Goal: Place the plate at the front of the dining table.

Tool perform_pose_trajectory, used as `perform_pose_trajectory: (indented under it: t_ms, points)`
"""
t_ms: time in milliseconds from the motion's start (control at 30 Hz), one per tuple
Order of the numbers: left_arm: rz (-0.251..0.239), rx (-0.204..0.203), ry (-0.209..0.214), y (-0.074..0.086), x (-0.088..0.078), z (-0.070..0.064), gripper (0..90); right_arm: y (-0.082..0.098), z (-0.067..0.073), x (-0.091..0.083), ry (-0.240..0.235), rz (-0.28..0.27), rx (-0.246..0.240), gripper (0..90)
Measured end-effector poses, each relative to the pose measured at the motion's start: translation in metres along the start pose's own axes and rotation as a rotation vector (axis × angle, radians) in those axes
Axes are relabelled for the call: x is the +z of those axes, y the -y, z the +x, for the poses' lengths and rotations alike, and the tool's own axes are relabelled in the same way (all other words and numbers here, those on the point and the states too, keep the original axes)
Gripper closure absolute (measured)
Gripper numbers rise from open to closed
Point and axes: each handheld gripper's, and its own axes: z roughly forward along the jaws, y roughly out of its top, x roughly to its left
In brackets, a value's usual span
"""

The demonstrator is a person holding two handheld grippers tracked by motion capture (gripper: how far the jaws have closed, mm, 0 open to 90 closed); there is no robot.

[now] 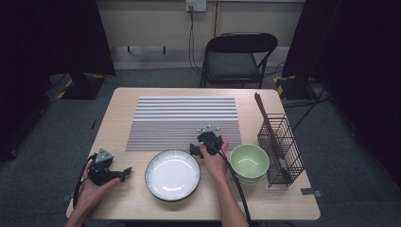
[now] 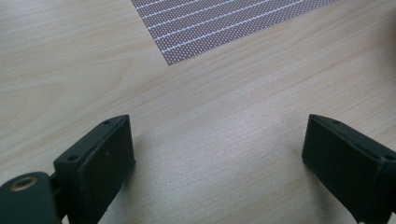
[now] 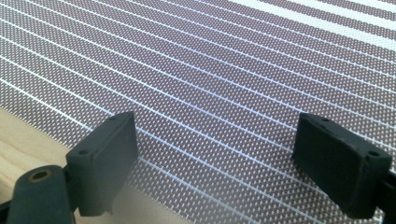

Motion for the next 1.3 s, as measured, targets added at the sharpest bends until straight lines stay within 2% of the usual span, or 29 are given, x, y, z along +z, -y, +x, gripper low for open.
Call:
perform_pose_trajectory:
  t_ms: [267, 433, 533, 667, 733, 867, 967, 1033, 1133, 1300]
  points:
    - [0.000, 0.001, 0.000, 0.000, 0.000, 0.000, 8.6, 0.000, 0.000, 0.000, -0.001, -0.002, -0.004, 13.1]
    - [-0.011, -0.010, -0.003, 0.000, -0.001, 0.001, 13.4, 0.000, 0.000, 0.000, 0.002, -0.001, -0.005, 13.2]
    - [-0.002, -0.001, -0.007, -0.001, -0.002, 0.002, 15.6, 0.000, 0.000, 0.000, 0.005, -0.001, -0.008, 13.4]
    - [0.010, -0.015, -0.006, -0.002, -0.003, 0.000, 18.2, 0.000, 0.002, -0.001, 0.010, -0.001, 0.005, 14.9]
    - [0.008, -0.026, -0.004, -0.003, -0.003, -0.001, 20.5, -0.002, 0.003, -0.002, 0.004, 0.005, 0.001, 20.4]
    - [0.011, -0.033, 0.006, -0.006, -0.006, 0.001, 23.2, -0.006, 0.005, -0.006, 0.001, -0.007, 0.014, 20.5]
    - [-0.018, -0.053, 0.018, -0.009, -0.011, 0.001, 25.0, -0.013, 0.009, -0.015, -0.016, -0.038, 0.008, 20.3]
    - [-0.033, -0.050, 0.016, -0.012, -0.014, 0.001, 25.4, -0.015, 0.011, -0.018, -0.018, -0.048, 0.009, 20.4]
    - [-0.049, -0.055, 0.034, -0.019, -0.021, -0.003, 27.0, -0.023, 0.016, -0.028, -0.058, -0.097, 0.015, 18.7]
    - [-0.065, -0.047, 0.071, -0.026, -0.024, -0.010, 28.9, -0.028, 0.023, -0.038, -0.087, -0.102, -0.013, 20.2]
